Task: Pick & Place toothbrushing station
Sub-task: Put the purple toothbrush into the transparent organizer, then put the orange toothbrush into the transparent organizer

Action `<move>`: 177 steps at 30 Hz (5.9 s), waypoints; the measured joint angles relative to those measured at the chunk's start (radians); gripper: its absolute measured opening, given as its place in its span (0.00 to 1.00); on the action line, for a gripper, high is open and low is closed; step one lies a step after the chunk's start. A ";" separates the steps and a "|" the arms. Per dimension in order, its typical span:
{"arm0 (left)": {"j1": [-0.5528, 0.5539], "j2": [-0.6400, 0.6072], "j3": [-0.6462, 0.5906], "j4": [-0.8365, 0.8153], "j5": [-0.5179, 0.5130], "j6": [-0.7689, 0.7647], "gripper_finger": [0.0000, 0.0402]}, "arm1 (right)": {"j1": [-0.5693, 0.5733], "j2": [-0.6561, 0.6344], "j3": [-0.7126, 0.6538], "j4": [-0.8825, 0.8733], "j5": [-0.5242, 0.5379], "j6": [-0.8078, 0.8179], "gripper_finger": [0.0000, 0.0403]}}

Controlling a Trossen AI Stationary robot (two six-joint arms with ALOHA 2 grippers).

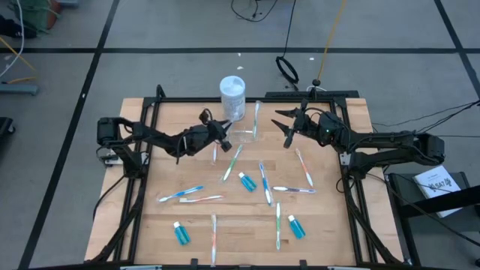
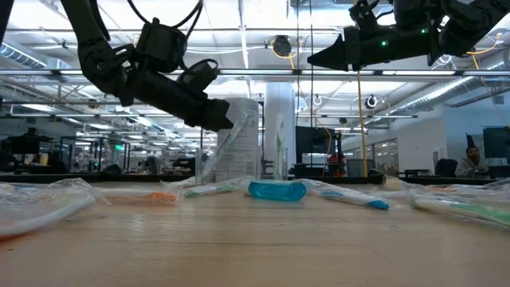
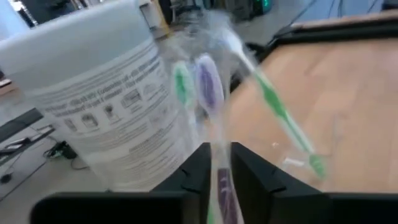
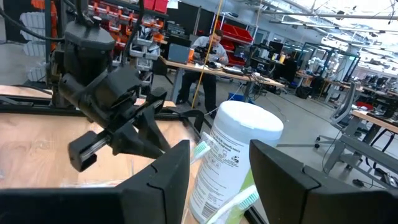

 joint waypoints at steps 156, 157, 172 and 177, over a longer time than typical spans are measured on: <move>-0.038 -0.399 0.000 -0.520 -0.025 -0.292 0.43 | 0.046 0.349 -0.074 0.599 -0.131 0.127 0.00; -0.039 -0.399 0.000 -0.520 -0.025 -0.294 0.43 | 0.047 0.379 -0.035 0.599 -0.105 0.105 0.00; -0.039 -0.399 0.000 -0.520 -0.024 -0.295 0.43 | -0.009 0.626 0.185 0.557 0.114 -0.008 0.00; -0.039 -0.399 0.000 -0.520 -0.024 -0.295 0.43 | -0.007 0.693 0.182 0.550 0.114 -0.004 0.00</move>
